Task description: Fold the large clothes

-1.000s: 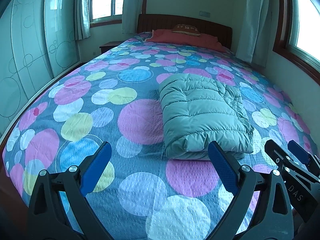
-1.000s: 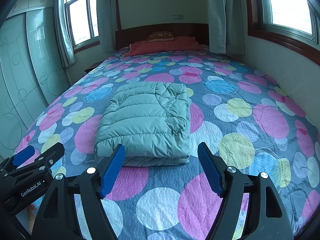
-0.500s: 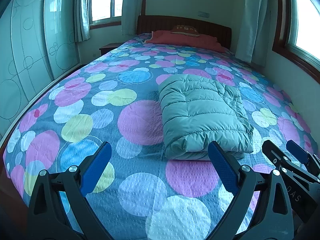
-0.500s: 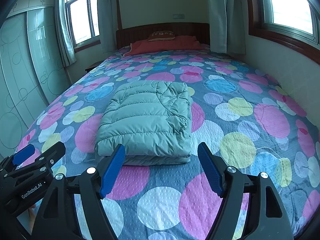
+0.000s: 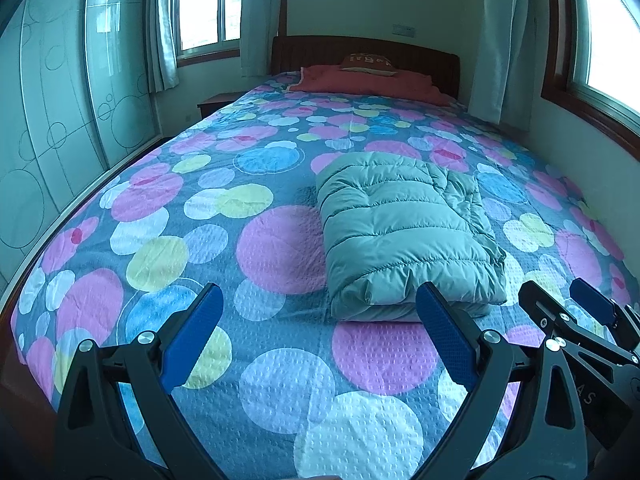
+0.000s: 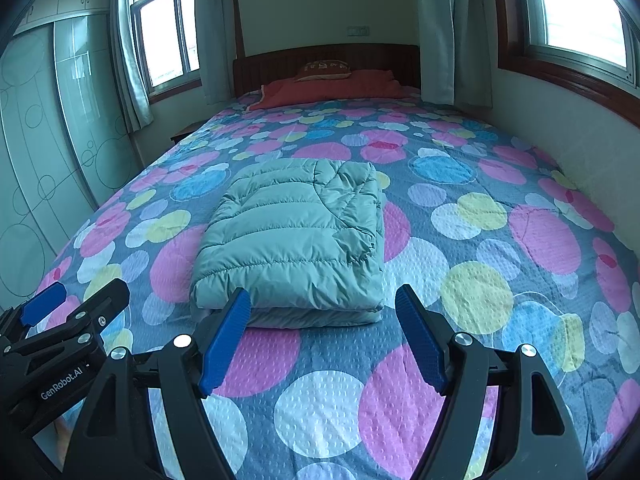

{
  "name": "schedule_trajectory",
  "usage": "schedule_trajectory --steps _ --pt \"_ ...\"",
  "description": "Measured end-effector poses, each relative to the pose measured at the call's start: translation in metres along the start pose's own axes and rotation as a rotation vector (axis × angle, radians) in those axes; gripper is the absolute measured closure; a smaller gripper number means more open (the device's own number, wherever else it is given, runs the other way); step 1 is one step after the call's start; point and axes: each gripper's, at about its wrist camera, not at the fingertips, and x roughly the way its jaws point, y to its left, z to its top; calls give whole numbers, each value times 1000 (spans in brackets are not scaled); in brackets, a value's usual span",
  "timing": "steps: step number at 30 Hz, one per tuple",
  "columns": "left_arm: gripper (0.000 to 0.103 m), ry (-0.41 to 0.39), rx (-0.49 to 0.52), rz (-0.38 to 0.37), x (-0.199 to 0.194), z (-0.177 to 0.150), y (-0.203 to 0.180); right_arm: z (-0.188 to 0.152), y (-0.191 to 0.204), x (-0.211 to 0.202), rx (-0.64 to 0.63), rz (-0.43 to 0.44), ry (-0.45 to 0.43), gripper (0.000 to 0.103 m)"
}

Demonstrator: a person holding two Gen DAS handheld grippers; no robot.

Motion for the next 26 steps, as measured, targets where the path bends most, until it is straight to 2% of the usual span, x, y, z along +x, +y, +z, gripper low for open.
schedule_trajectory --steps 11,20,26 --pt "6 20 -36 -23 5 -3 4 -3 0 2 1 3 5 29" --pt "6 -7 -39 25 12 -5 10 -7 -6 9 4 7 20 29" --pt "6 73 -72 16 42 -6 29 -4 -24 22 29 -14 36 29"
